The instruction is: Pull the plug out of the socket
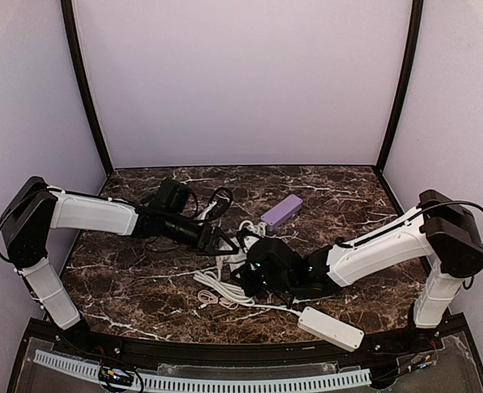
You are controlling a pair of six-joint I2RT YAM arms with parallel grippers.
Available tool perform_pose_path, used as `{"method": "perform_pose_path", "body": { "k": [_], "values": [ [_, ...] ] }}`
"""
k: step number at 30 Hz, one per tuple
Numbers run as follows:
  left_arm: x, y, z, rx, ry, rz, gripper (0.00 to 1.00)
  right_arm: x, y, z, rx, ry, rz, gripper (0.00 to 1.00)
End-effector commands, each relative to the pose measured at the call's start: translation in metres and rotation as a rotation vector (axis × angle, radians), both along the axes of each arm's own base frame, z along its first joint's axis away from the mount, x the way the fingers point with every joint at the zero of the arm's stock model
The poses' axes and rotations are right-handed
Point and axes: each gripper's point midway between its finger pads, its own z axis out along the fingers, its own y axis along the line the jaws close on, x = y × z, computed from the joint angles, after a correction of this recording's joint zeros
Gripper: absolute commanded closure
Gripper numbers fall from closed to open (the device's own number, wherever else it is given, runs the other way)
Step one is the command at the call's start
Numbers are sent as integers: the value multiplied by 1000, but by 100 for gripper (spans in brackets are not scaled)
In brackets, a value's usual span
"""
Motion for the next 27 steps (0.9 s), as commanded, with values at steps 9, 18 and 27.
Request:
{"method": "perform_pose_path", "body": {
  "k": [9,18,27],
  "values": [
    [15,17,2,44,-54,76,95,21,-18,18,72,117,-257,100],
    [17,19,4,48,-67,84,96,22,-28,8,83,212,-305,100],
    [19,21,6,48,-74,92,96,21,-28,6,90,232,-308,100]
  ]
}}
